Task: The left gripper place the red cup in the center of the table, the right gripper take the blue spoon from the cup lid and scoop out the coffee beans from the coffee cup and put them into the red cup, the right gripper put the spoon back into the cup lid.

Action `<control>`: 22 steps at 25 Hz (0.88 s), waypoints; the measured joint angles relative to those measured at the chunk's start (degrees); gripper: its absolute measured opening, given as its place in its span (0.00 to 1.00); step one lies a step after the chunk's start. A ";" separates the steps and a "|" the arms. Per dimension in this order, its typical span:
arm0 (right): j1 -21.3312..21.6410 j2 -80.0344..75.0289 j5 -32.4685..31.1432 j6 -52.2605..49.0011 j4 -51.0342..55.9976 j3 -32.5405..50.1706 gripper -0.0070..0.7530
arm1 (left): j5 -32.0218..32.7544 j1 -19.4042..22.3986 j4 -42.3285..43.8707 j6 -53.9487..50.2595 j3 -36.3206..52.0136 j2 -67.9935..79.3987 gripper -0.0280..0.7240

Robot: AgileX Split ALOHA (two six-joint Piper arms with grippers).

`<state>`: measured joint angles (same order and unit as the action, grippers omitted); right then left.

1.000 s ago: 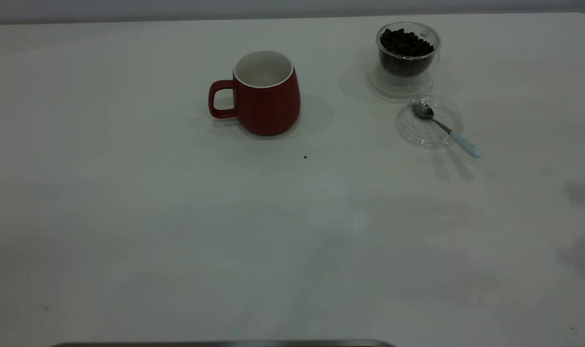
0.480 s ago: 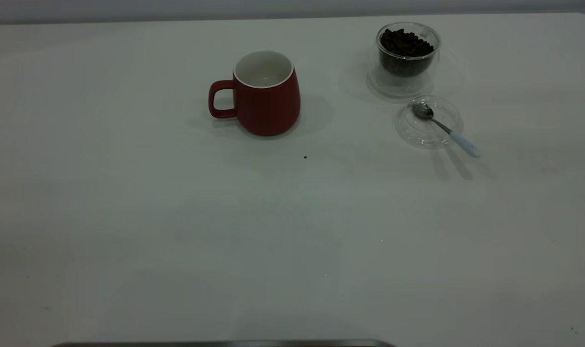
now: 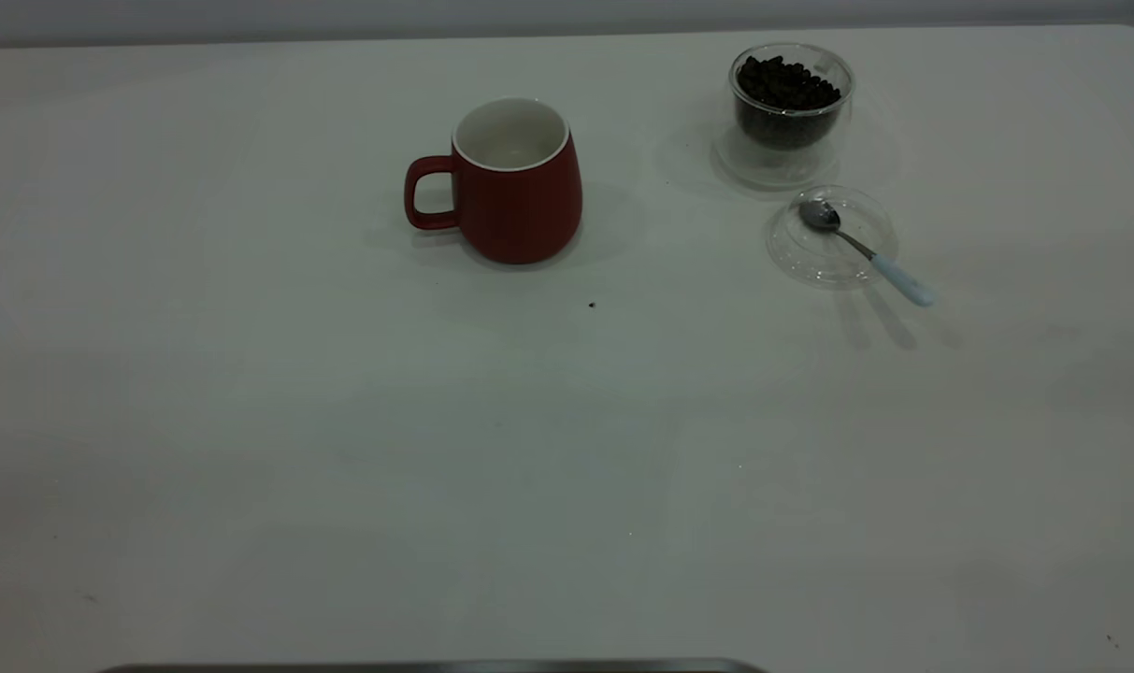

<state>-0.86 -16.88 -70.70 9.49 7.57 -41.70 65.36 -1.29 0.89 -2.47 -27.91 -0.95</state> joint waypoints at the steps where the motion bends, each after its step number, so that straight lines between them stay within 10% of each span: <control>1: -0.24 1.00 0.00 -0.07 -0.21 0.00 0.50 | 0.00 0.00 0.00 0.00 0.00 0.00 0.82; 22: -0.29 17.21 6.12 -3.02 -5.17 14.55 0.34 | 0.00 0.00 0.00 0.00 0.00 0.00 0.82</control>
<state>-1.15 0.33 -64.58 6.47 2.41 -27.16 65.36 -1.29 0.89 -2.47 -27.91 -0.95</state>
